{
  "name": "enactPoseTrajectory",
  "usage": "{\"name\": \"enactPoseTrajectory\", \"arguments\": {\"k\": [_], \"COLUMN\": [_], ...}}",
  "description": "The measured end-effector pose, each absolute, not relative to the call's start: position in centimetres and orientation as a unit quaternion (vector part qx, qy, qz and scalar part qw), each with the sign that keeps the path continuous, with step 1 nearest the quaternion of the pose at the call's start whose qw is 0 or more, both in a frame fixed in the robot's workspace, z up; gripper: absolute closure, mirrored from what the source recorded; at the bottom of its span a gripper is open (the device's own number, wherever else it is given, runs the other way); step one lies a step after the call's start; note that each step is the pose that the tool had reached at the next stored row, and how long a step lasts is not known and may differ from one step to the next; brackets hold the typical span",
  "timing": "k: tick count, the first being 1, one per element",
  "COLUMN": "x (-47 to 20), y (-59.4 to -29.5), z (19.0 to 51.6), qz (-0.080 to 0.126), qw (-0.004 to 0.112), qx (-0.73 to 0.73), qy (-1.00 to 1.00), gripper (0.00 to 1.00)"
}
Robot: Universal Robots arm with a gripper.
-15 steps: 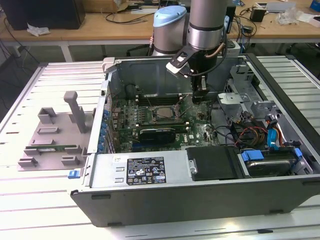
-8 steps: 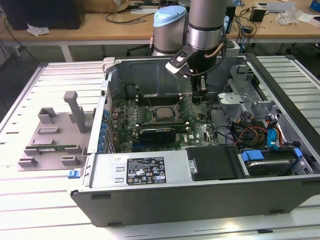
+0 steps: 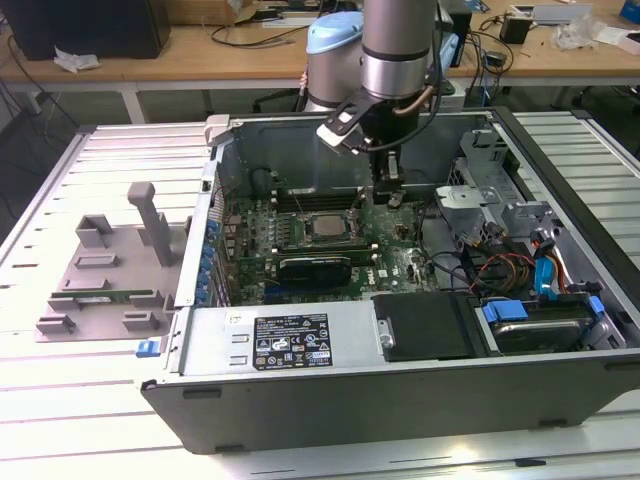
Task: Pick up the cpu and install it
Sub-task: 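Close the cpu cover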
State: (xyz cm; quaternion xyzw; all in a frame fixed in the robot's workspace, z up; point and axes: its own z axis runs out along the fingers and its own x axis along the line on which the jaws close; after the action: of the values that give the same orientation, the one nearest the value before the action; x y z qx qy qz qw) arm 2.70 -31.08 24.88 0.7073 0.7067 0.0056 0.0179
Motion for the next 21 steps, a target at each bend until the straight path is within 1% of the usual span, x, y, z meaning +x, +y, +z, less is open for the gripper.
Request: {"name": "enactPoseTrajectory", "arguments": {"k": [8,18,21], "x": [-0.2,-0.7,-1.8], "y": [-30.6,-30.6,-30.6], "z": [24.9,24.9,24.4], "qz": [0.008,0.008,0.008], "qw": [0.020,0.020,0.020], "qx": [0.709,0.709,0.709], "qy": [0.705,0.705,0.705], "gripper": [0.89,0.89,0.89]}}
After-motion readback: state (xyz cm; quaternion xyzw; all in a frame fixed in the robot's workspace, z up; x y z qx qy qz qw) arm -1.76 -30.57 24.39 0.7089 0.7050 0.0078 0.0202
